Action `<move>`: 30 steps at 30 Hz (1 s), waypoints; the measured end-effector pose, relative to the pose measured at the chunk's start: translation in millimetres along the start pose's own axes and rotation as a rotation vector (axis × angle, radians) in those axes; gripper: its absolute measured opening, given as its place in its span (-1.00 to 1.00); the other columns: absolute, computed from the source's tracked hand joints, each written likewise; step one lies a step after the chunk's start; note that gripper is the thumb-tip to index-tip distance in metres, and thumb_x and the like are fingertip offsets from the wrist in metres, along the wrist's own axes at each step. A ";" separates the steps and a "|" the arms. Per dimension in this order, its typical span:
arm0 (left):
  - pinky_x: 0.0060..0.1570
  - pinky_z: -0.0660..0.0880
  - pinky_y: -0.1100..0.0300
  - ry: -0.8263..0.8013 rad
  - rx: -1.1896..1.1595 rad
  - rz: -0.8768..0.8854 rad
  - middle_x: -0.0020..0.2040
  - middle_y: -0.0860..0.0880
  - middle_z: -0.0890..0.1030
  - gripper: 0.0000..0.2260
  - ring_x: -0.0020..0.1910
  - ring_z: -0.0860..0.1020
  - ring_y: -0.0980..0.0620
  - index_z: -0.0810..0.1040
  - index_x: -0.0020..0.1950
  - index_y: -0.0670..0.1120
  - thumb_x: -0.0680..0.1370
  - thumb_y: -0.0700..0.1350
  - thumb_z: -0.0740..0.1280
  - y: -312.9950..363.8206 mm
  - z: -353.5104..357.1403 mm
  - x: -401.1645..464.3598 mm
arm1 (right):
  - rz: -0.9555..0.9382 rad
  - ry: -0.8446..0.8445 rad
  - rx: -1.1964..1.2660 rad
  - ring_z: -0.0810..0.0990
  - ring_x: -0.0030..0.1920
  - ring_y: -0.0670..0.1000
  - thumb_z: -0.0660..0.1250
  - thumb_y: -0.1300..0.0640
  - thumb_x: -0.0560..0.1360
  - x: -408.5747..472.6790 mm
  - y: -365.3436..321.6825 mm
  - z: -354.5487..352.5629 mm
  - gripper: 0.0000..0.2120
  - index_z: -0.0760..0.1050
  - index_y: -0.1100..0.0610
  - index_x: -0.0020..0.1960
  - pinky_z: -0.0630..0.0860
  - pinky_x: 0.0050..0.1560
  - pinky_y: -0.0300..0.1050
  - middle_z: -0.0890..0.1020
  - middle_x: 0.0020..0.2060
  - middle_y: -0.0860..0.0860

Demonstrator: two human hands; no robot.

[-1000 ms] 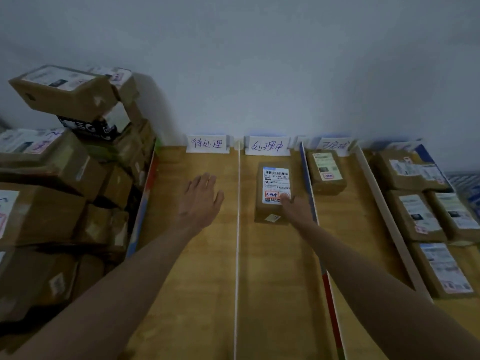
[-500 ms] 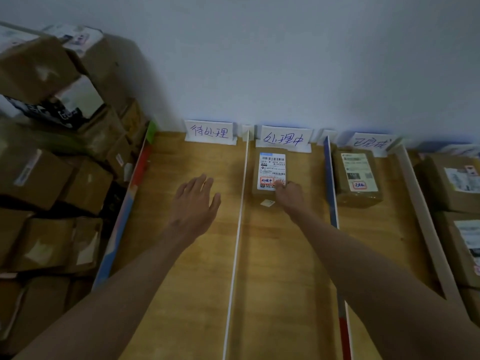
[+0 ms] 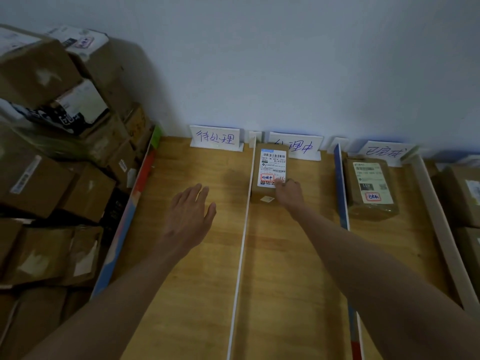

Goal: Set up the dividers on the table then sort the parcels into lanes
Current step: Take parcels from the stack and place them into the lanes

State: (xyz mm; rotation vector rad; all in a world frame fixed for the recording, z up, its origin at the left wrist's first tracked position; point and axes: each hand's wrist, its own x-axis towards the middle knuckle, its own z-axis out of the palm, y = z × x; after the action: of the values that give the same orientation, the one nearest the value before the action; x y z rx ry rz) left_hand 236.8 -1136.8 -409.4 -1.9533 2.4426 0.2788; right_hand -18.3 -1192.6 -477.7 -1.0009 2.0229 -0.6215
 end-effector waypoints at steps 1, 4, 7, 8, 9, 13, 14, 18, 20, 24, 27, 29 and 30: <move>0.47 0.15 0.03 -0.003 0.004 0.000 0.55 -0.07 0.27 -0.52 0.52 0.21 -0.03 0.26 0.55 -0.08 0.67 0.08 0.07 0.0 -1.2 -0.8 | -0.005 -0.010 0.002 0.53 0.16 0.16 0.10 -0.09 0.65 1.2 2.5 0.2 -0.51 0.39 0.29 0.35 0.51 0.21 0.15 0.45 0.26 0.18; 0.48 0.14 0.04 -0.004 0.008 -0.008 0.55 -0.06 0.25 -0.52 0.53 0.20 -0.03 0.24 0.56 -0.07 0.67 0.09 0.06 2.8 -5.4 -6.1 | 0.008 -0.029 -0.016 0.55 0.15 0.15 0.13 -0.08 0.64 0.9 9.3 -1.6 -0.56 0.42 0.25 0.31 0.54 0.18 0.16 0.52 0.22 0.17; 0.48 0.15 0.04 0.007 0.027 0.000 0.55 -0.05 0.25 -0.52 0.53 0.20 -0.02 0.24 0.56 -0.07 0.67 0.10 0.05 5.2 -10.4 -12.3 | 0.006 -0.050 -0.017 0.53 0.19 0.16 0.15 -0.03 0.65 -10.5 7.2 -6.3 -0.59 0.38 0.25 0.33 0.52 0.21 0.14 0.52 0.23 0.17; 0.49 0.15 0.05 0.011 0.032 0.002 0.55 -0.05 0.25 -0.52 0.53 0.20 -0.02 0.24 0.56 -0.06 0.67 0.11 0.04 5.5 -11.7 -13.7 | 0.012 -0.060 -0.019 0.53 0.21 0.17 0.15 -0.02 0.65 -14.0 7.1 -7.5 -0.59 0.37 0.25 0.34 0.52 0.22 0.14 0.52 0.24 0.17; 0.49 0.14 0.05 0.012 0.038 0.003 0.56 -0.05 0.24 -0.51 0.53 0.20 -0.02 0.23 0.56 -0.06 0.67 0.11 0.03 5.8 -12.7 -14.7 | 0.009 -0.066 -0.022 0.53 0.21 0.17 0.15 -0.02 0.65 -16.6 7.0 -8.1 -0.60 0.36 0.25 0.35 0.52 0.22 0.14 0.51 0.25 0.17; 0.50 0.11 0.06 0.003 0.050 -0.004 0.57 -0.04 0.20 -0.51 0.54 0.16 -0.01 0.19 0.57 -0.05 0.68 0.12 0.01 9.2 -16.8 -25.4 | 0.004 -0.079 -0.030 0.52 0.22 0.17 0.14 0.01 0.66 -29.2 6.4 -13.3 -0.60 0.32 0.25 0.38 0.51 0.20 0.10 0.51 0.28 0.18; 0.50 0.12 0.05 0.008 0.051 -0.003 0.57 -0.04 0.21 -0.51 0.54 0.17 -0.02 0.19 0.57 -0.05 0.68 0.12 0.01 9.8 -18.0 -28.9 | 0.002 -0.071 -0.033 0.51 0.24 0.18 0.15 0.01 0.66 -34.2 5.0 -15.9 -0.59 0.30 0.25 0.39 0.50 0.20 0.09 0.49 0.29 0.18; 0.48 0.13 0.04 0.000 0.056 0.015 0.56 -0.05 0.23 -0.51 0.53 0.19 -0.04 0.22 0.56 -0.06 0.67 0.12 0.04 11.9 -32.1 -42.6 | -0.078 0.020 -0.154 0.42 0.32 0.24 0.15 -0.01 0.65 -65.6 -7.3 -33.8 -0.50 0.21 0.27 0.46 0.43 0.27 0.15 0.40 0.35 0.24; 0.48 0.14 0.04 0.016 0.062 0.026 0.55 -0.06 0.24 -0.50 0.53 0.19 -0.05 0.22 0.56 -0.07 0.67 0.12 0.03 13.7 -47.6 -49.4 | -0.191 0.095 -0.255 0.40 0.33 0.24 0.14 0.01 0.65 -89.8 -18.4 -48.7 -0.52 0.20 0.26 0.47 0.42 0.25 0.14 0.39 0.35 0.23; 0.49 0.13 0.03 0.075 0.108 0.053 0.53 -0.08 0.27 -0.51 0.51 0.22 -0.06 0.22 0.54 -0.09 0.67 0.12 0.00 14.4 -93.7 -59.2 | -0.405 0.259 -0.462 0.43 0.30 0.19 0.13 0.07 0.64 -142.9 -50.8 -82.1 -0.59 0.28 0.23 0.43 0.41 0.25 0.10 0.44 0.33 0.18; 0.49 0.13 -0.01 0.124 0.114 0.086 0.53 -0.12 0.28 -0.52 0.50 0.23 -0.09 0.26 0.51 -0.11 0.67 0.11 0.00 13.2 -132.5 -65.7 | -0.472 0.311 -0.536 0.37 0.37 0.18 0.12 0.05 0.64 -179.6 -77.0 -97.5 -0.58 0.27 0.20 0.45 0.30 0.36 0.07 0.41 0.38 0.14; 0.46 0.17 0.00 0.163 0.107 0.095 0.49 -0.11 0.33 -0.52 0.47 0.28 -0.09 0.28 0.50 -0.10 0.66 0.11 0.01 8.3 -154.5 -73.4 | -0.505 0.325 -0.561 0.35 0.40 0.17 0.11 0.04 0.65 -202.2 -93.2 -103.2 -0.57 0.26 0.19 0.46 0.27 0.39 0.07 0.39 0.40 0.14; 0.45 0.20 0.01 0.179 0.106 0.097 0.47 -0.10 0.35 -0.53 0.45 0.30 -0.09 0.29 0.49 -0.09 0.66 0.11 0.01 4.5 -164.1 -79.4 | -0.525 0.330 -0.568 0.34 0.40 0.17 0.11 0.05 0.65 -213.5 -100.8 -104.4 -0.57 0.25 0.18 0.47 0.27 0.39 0.06 0.38 0.41 0.13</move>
State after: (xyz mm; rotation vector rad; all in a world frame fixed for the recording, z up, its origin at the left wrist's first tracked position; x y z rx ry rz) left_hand 268.4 -1081.9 -238.4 -1.8965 2.6039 -0.0267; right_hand 23.3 -1067.0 -256.0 -1.9114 2.2919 -0.5037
